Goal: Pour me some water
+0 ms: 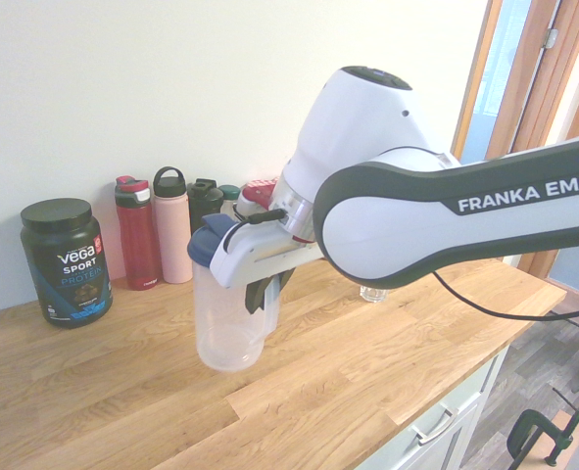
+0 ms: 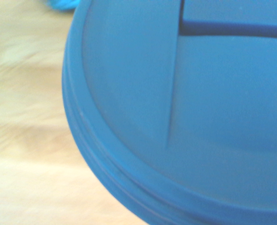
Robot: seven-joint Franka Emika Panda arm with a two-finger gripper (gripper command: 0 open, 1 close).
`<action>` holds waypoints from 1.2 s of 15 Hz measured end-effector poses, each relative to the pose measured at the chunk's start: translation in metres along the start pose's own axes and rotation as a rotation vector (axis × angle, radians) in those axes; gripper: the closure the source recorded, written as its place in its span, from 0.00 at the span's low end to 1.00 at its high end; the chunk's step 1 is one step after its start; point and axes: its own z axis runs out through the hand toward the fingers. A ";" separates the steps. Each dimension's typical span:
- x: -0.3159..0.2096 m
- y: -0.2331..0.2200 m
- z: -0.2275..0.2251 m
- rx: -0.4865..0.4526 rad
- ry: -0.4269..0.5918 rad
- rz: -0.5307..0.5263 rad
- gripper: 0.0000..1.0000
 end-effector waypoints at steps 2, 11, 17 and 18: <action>0.007 0.004 0.008 -0.005 -0.022 -0.059 1.00; 0.030 0.023 0.026 -0.036 0.022 -0.100 1.00; 0.036 0.012 0.027 -0.011 0.029 -0.090 1.00; 0.037 0.010 0.030 -0.011 0.024 -0.089 0.00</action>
